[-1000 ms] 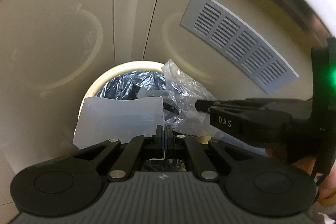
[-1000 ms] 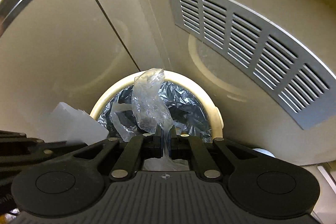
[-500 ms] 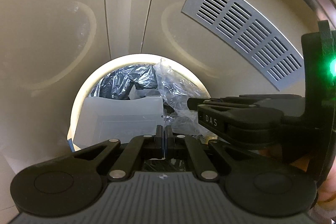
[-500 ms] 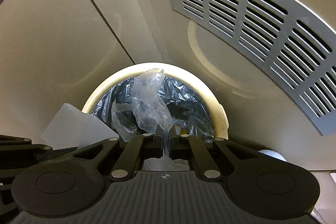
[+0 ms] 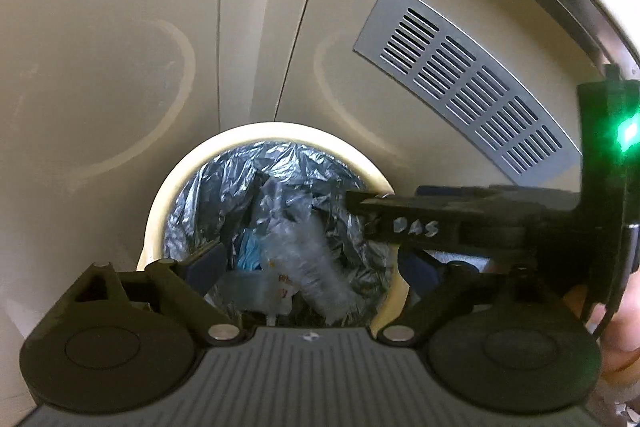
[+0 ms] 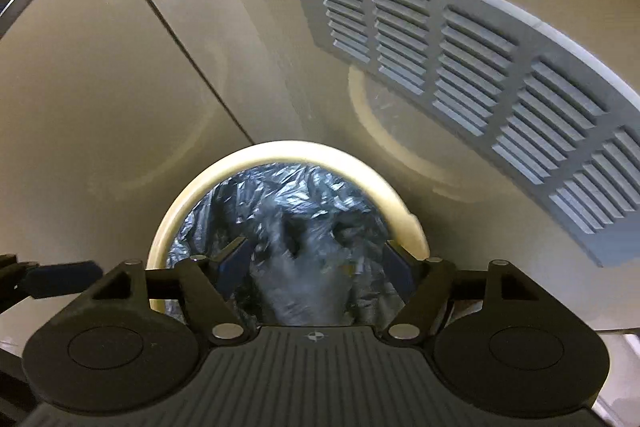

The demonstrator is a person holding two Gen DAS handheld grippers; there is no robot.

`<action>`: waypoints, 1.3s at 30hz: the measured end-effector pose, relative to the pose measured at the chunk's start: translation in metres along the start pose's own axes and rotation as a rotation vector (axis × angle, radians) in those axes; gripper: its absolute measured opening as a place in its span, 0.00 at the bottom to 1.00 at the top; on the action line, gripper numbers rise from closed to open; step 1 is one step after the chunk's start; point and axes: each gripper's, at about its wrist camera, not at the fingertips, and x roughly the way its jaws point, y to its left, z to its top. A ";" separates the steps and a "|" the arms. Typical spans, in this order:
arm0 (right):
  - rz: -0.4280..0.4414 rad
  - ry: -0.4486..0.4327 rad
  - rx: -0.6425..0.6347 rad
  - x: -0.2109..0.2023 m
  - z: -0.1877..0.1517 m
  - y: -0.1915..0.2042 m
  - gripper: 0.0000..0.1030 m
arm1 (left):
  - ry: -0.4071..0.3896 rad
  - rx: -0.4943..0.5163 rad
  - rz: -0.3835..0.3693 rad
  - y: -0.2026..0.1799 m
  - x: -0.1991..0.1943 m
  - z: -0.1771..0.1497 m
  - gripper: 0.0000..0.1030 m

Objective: Collect trash
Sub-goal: 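Open both tools over the bin to drop the box and bag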

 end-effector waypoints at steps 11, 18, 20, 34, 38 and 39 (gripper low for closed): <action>0.057 -0.104 -0.008 -0.071 -0.012 0.006 0.79 | -0.073 -0.099 0.069 0.011 -0.048 -0.025 0.93; 0.103 -0.240 -0.070 -0.127 -0.025 0.022 0.81 | -0.149 -0.110 0.100 0.007 -0.092 -0.036 0.93; 0.109 -0.275 -0.089 -0.142 -0.030 0.026 0.82 | -0.168 -0.097 0.112 0.001 -0.103 -0.039 0.93; 0.091 -0.421 -0.137 -0.202 -0.058 0.034 0.86 | -0.242 -0.077 0.254 -0.012 -0.154 -0.066 0.93; 0.092 -0.444 -0.142 -0.211 -0.062 0.032 0.87 | -0.258 -0.061 0.272 -0.011 -0.164 -0.072 0.93; 0.094 -0.446 -0.141 -0.213 -0.063 0.032 0.87 | -0.262 -0.058 0.274 -0.012 -0.165 -0.072 0.93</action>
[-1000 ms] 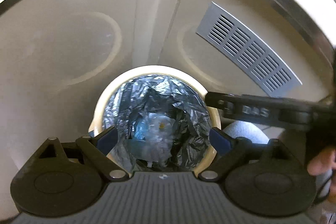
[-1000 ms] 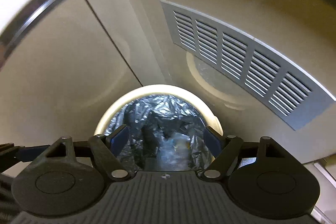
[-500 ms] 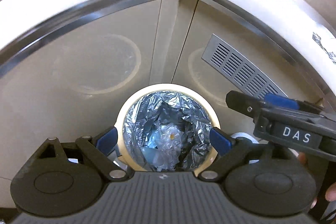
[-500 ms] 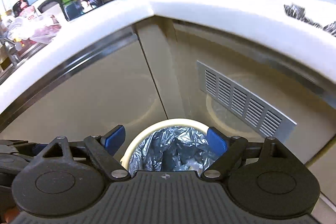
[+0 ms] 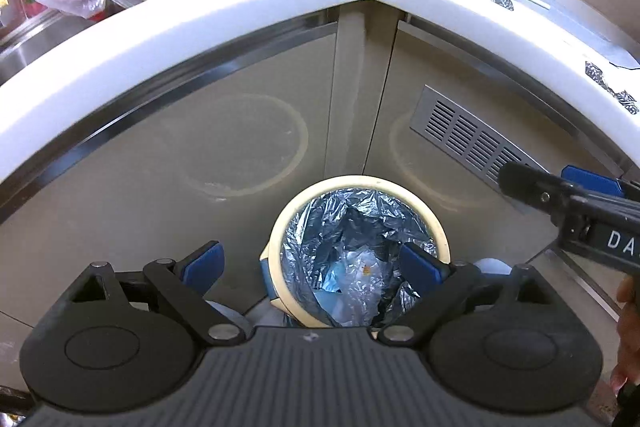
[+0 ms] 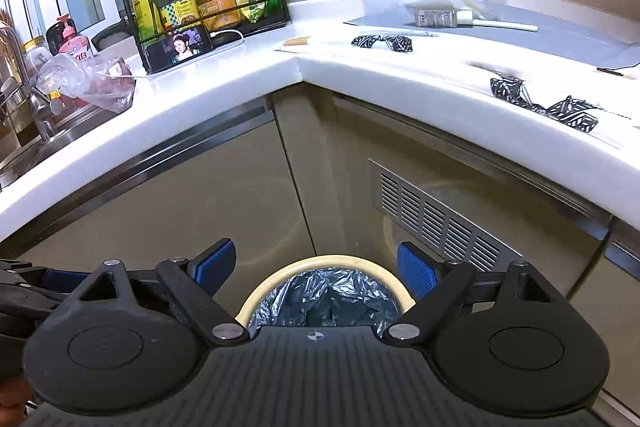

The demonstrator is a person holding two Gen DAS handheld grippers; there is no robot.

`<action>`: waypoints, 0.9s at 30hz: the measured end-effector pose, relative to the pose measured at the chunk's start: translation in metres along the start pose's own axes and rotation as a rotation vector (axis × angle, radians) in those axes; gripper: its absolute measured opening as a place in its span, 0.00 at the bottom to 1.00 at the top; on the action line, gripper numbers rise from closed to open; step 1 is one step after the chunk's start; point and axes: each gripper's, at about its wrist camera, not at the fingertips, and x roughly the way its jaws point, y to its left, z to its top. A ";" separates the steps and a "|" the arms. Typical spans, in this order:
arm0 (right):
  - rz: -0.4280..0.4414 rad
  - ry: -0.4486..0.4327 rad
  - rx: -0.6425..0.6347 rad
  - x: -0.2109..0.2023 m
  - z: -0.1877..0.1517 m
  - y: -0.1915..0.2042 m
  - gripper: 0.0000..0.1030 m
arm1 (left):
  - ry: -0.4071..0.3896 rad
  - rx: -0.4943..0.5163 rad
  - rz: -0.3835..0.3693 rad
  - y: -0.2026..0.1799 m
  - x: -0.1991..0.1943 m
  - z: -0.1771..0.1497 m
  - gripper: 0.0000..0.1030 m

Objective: Collect trash
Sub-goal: 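Open both tools over the bin to drop the box and bag, then raise both open tools back up toward the grey mat on the counter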

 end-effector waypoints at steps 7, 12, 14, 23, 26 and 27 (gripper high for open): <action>0.003 -0.034 -0.007 -0.013 0.009 -0.002 0.87 | -0.036 0.006 0.003 0.000 -0.014 0.008 0.94; -0.011 -0.109 0.013 -0.031 0.033 -0.013 0.88 | -0.138 0.047 0.020 -0.007 -0.032 0.029 0.94; -0.026 -0.149 0.017 -0.038 0.047 -0.021 0.89 | -0.183 0.064 0.015 -0.011 -0.040 0.043 0.94; -0.123 -0.292 0.030 -0.049 0.113 -0.066 0.94 | -0.360 0.082 -0.074 -0.042 -0.075 0.137 1.00; -0.141 -0.297 0.039 -0.039 0.128 -0.080 0.94 | -0.408 0.137 -0.069 -0.064 -0.078 0.168 1.00; -0.146 -0.302 0.044 -0.036 0.132 -0.083 0.94 | -0.423 0.160 -0.068 -0.072 -0.077 0.176 1.00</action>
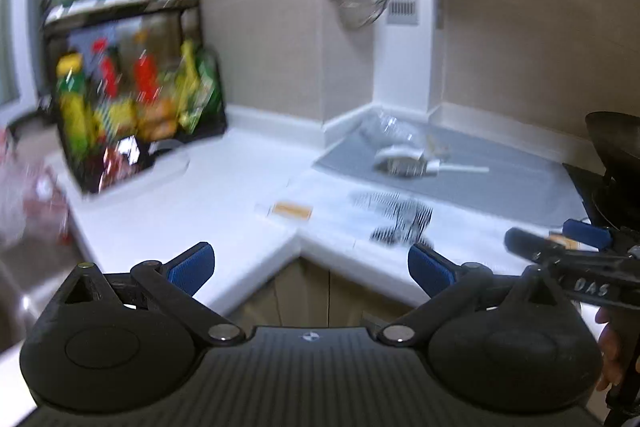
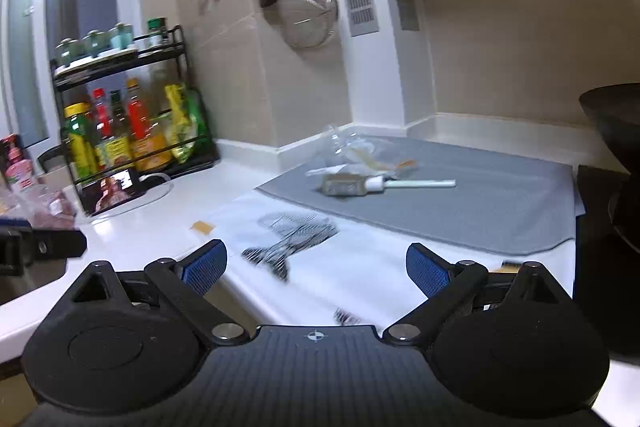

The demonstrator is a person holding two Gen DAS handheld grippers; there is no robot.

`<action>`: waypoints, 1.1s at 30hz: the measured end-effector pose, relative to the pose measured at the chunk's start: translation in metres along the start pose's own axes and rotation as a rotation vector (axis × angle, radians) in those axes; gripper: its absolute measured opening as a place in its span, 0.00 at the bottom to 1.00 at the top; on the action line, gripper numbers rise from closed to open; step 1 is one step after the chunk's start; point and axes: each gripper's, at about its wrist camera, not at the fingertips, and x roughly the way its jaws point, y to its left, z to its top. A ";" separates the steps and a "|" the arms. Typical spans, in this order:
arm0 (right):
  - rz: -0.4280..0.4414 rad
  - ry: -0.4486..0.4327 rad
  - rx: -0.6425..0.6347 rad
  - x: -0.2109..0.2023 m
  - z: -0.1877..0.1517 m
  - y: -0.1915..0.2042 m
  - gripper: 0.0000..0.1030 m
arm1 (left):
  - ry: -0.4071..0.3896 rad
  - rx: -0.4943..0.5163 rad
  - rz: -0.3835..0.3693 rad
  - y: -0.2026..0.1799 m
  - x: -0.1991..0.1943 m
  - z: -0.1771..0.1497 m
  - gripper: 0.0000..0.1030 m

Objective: Collect trash
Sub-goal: 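Raise both open tools back up toward the grey mat on the counter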

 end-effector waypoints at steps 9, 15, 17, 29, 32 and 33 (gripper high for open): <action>-0.085 0.070 0.082 0.069 0.023 -0.036 0.95 | -0.046 0.250 -0.054 -0.059 0.093 0.060 1.00; -0.139 0.096 0.082 0.109 0.032 -0.051 0.95 | 0.044 0.372 -0.109 -0.085 0.190 0.080 1.00; -0.166 0.110 0.081 0.122 0.034 -0.056 0.95 | 0.075 0.365 -0.116 -0.089 0.219 0.087 1.00; -0.180 0.147 0.112 0.161 0.031 -0.079 0.95 | 0.139 0.449 -0.219 -0.143 0.325 0.109 1.00; -0.184 0.151 0.107 0.166 0.032 -0.080 0.95 | 0.173 0.391 -0.219 -0.147 0.341 0.115 0.64; -0.186 0.152 0.105 0.167 0.032 -0.081 0.95 | 0.214 0.364 -0.229 -0.146 0.346 0.116 0.24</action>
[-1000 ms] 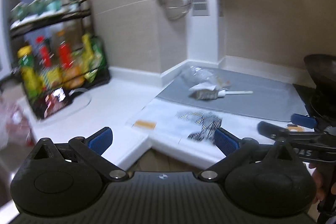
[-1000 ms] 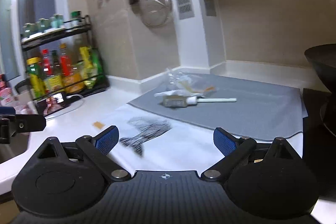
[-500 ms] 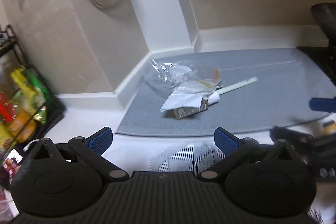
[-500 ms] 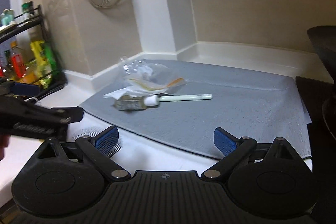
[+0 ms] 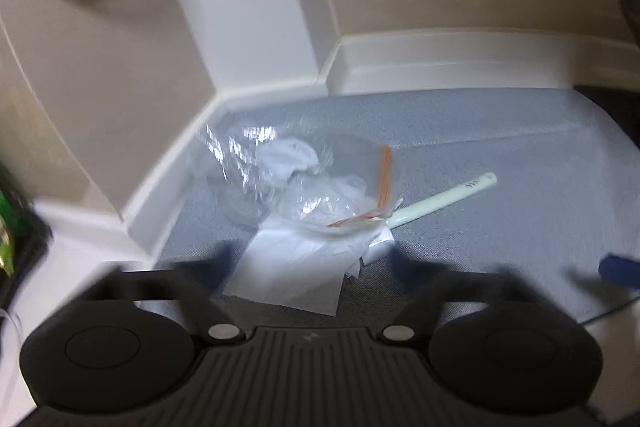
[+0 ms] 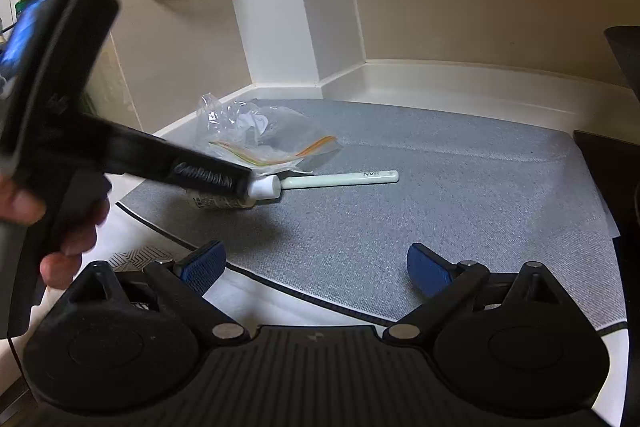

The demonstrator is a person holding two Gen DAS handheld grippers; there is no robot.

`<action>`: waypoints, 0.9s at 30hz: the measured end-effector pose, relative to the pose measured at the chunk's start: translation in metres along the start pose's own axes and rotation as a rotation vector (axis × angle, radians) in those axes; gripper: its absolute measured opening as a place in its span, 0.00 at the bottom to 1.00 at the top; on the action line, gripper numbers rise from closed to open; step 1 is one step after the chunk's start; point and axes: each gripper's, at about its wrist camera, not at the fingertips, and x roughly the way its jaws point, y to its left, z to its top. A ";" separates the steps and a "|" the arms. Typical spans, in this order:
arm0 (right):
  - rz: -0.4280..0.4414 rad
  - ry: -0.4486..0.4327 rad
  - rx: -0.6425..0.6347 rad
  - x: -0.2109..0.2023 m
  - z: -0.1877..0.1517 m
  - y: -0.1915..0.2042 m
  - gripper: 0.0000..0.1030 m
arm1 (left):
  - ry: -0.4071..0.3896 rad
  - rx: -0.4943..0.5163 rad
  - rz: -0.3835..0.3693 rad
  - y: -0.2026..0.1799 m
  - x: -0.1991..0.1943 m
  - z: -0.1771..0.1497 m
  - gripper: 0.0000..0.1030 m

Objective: Collect trash
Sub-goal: 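Raise both open tools back up toward the grey mat on the counter, then grasp the white tissue with the left tool while the right tool grasps the clear zip bag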

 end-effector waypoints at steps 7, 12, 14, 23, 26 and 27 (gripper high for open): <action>-0.014 0.000 0.023 0.003 0.006 -0.002 0.95 | 0.091 -0.168 -0.077 0.046 -0.001 -0.014 0.01; 0.028 0.001 0.029 0.004 0.018 0.009 0.95 | 0.073 -0.230 -0.039 0.088 -0.022 -0.034 0.01; 0.054 0.007 -0.009 0.010 0.022 0.020 0.95 | 0.065 -0.250 -0.021 0.104 -0.029 -0.041 0.01; 0.087 0.037 -0.122 0.006 0.032 0.046 0.95 | 0.072 -0.252 -0.016 0.124 -0.037 -0.064 0.01; 0.099 0.023 -0.088 0.006 0.045 0.045 0.95 | 0.069 -0.258 -0.021 0.126 -0.036 -0.065 0.01; 0.108 0.020 -0.074 0.008 0.049 0.045 0.95 | 0.067 -0.261 -0.028 0.127 -0.035 -0.066 0.01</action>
